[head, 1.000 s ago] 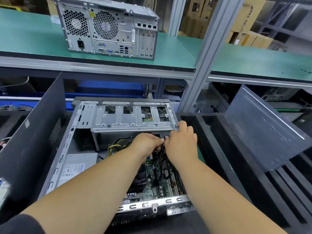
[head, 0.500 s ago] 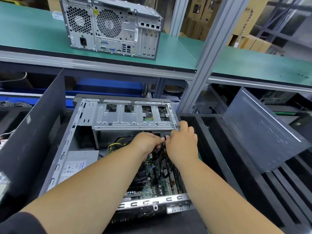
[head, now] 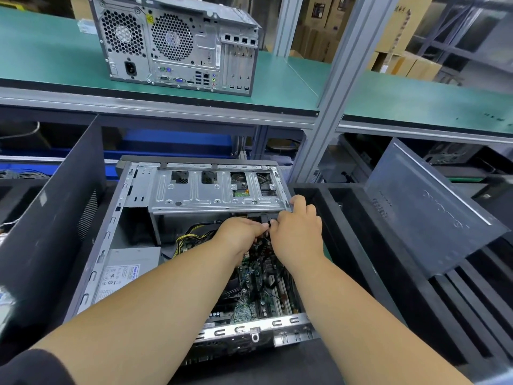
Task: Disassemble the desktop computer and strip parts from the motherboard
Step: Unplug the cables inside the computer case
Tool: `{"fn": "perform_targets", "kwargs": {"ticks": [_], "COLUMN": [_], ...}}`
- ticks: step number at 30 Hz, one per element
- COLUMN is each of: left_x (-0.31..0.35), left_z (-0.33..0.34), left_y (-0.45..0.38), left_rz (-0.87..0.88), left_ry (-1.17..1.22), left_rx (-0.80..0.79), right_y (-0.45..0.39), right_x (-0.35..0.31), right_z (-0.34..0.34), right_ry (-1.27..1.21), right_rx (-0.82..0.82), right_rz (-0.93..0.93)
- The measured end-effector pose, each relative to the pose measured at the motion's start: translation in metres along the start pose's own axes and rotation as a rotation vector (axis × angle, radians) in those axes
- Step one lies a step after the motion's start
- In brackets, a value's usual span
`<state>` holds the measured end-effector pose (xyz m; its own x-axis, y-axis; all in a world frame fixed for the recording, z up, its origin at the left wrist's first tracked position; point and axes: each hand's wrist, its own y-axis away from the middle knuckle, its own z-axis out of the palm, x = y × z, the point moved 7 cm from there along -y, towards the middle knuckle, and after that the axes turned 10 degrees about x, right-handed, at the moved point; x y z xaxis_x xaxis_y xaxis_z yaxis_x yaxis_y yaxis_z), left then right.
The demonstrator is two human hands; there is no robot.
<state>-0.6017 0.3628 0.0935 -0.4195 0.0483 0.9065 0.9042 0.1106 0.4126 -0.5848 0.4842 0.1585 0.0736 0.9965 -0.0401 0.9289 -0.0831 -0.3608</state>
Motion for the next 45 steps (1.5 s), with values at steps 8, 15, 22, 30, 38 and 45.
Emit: {"fn": "perform_targets", "kwargs": {"ticks": [8, 15, 22, 30, 38, 45], "left_x": [-0.002, 0.000, 0.000, 0.000, 0.031, 0.015], "left_z": [0.002, 0.002, 0.000, 0.012, -0.006, -0.004], "left_y": [0.003, 0.009, 0.008, 0.025, 0.025, 0.031], "left_rz": [0.006, -0.055, -0.013, 0.023, 0.162, 0.079], "left_ry": [0.024, 0.042, 0.013, -0.167, -0.830, -1.048], "left_rx": [-0.018, -0.005, 0.015, -0.044, -0.145, -0.403], "right_y": [-0.001, -0.001, -0.001, -0.002, -0.001, 0.000], "right_x": [0.001, 0.000, 0.001, 0.001, 0.003, 0.004], "right_z": [0.002, -0.001, 0.001, -0.002, -0.001, -0.001], "right_ry": [-0.012, -0.023, -0.026, -0.033, -0.060, -0.062], "right_rx": [-0.007, -0.014, -0.021, -0.022, -0.020, 0.010], "right_rz": [0.004, 0.010, 0.008, 0.035, 0.037, 0.034]}}
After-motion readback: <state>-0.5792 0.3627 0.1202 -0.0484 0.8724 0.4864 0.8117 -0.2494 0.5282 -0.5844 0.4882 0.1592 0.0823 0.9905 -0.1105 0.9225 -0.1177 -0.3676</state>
